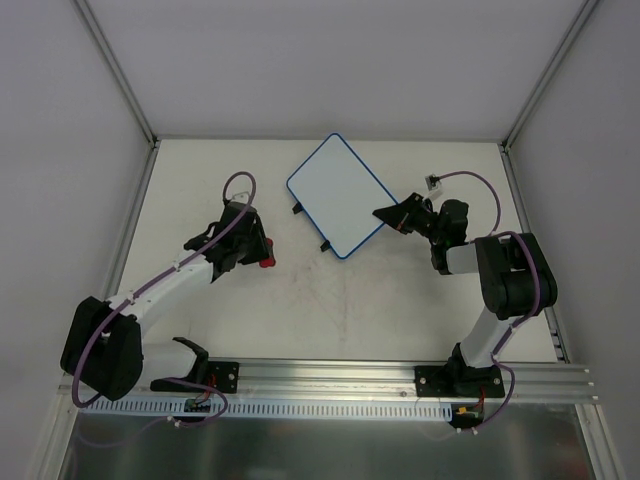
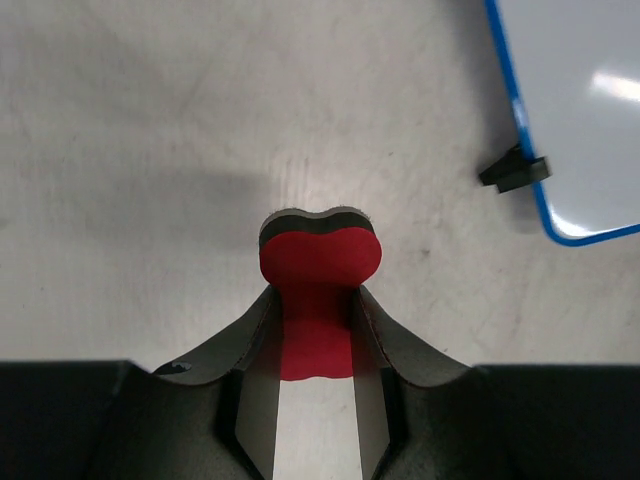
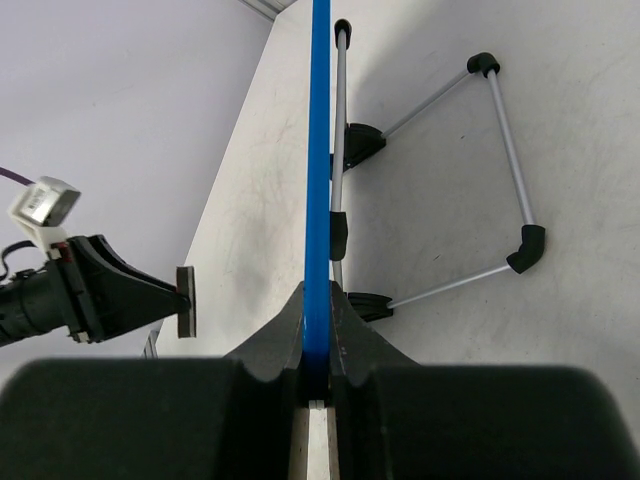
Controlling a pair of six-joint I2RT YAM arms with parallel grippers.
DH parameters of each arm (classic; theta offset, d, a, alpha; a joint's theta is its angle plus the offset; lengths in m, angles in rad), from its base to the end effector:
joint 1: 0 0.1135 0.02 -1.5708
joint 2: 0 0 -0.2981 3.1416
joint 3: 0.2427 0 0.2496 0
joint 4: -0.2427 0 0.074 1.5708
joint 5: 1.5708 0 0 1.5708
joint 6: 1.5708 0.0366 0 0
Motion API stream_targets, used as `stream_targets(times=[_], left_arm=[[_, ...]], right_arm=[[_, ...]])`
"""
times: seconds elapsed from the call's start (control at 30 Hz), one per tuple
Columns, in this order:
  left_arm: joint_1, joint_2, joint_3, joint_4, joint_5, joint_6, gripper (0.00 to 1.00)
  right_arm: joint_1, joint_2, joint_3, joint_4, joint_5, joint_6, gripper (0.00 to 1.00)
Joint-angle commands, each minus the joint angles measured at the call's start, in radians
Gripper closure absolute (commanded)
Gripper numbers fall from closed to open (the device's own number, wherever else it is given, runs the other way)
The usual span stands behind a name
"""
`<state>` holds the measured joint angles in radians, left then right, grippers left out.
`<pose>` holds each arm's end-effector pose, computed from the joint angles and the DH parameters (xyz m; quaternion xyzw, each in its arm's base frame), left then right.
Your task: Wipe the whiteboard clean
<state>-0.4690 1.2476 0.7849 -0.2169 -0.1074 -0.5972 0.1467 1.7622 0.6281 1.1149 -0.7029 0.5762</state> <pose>0.2290 -0.1117 0.2723 -0.0808 0.8977 -0.1770 0.3953 0.3284 0.0724 0.2100 -0.0927 0.7062 0.4624 0.5281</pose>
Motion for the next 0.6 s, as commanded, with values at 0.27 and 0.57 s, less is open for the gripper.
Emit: stream_targets(times=[0.27, 0.57], left_arm=[[0.116, 0.145, -0.004, -0.047, 0.101, -0.021, 0.88], [0.164, 0.191, 0.042, -0.047, 0.138, -0.001, 0.6]], right_arm=[[0.022, -0.076, -0.015, -0.016, -0.027, -0.019, 1.0], [0.034, -0.112, -0.01, -0.076, -0.02, -0.055, 1.0]])
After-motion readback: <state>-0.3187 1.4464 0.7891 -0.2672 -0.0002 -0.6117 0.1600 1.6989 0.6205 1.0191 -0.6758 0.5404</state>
